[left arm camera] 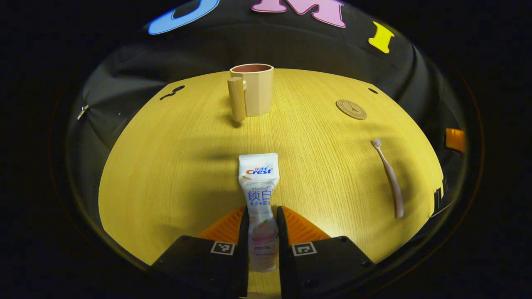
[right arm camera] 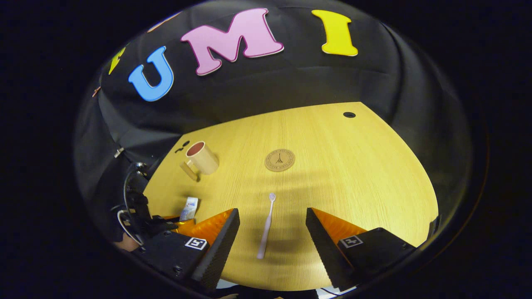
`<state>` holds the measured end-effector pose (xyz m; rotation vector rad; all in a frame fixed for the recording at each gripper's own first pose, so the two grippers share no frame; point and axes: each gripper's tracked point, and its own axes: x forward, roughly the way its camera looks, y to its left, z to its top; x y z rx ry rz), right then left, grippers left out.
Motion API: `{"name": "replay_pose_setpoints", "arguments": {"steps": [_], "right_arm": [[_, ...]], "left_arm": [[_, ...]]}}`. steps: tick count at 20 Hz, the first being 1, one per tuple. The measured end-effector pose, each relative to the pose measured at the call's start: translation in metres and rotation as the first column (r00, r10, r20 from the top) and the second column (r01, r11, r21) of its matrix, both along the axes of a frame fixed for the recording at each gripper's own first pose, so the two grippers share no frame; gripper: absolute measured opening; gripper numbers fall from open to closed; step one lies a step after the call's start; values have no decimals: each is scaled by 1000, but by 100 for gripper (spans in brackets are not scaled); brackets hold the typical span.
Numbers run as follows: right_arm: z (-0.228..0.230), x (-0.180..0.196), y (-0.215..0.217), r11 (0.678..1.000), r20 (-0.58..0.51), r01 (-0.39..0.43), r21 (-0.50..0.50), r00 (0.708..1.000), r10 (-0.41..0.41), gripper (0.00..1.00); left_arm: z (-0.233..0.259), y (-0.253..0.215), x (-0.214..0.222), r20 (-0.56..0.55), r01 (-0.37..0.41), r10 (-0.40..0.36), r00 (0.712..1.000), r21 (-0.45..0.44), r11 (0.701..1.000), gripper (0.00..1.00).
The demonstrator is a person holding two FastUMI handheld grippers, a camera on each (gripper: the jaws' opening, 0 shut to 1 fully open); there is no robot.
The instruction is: Put the toothbrush and toothpaste on the desktop into the cup, then pick up the cup and place it on the coaster on the desktop.
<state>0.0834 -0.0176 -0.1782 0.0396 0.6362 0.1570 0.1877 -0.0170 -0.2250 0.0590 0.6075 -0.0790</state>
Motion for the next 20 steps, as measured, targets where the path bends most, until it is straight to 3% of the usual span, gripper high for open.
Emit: {"name": "replay_pose_setpoints", "arguments": {"steps": [5, 6, 8, 10, 14, 16, 20], "right_arm": [[-39, 15, 16, 997, -101, -50, -65, 994, 43, 99], [-48, 17, 17, 995, -135, -58, -83, 990, 46, 99], [-60, 25, 19, 991, -169, -79, -110, 984, 60, 99], [-69, 28, 23, 987, -193, -91, -132, 979, 64, 99], [-88, 35, 26, 979, -234, -90, -185, 971, 45, 99], [-98, 34, 25, 973, -254, -95, -212, 966, 39, 99], [-111, 29, 27, 966, -297, -108, -234, 954, 35, 99]], "left_arm": [[5, -3, -2, 21, -3, 4, 1000, -27, 1000, 30], [8, -3, -4, 25, -5, 6, 1000, -37, 999, 24], [18, -4, -11, 46, 1, 2, 999, -62, 998, 29], [28, -2, -18, 67, -2, 8, 998, -80, 997, 24], [47, -4, -36, 99, -4, 16, 995, -126, 992, 34], [52, 1, -47, 109, -2, 13, 994, -95, 995, 29], [53, 2, -64, 108, 8, 2, 994, -95, 995, 29]]}}
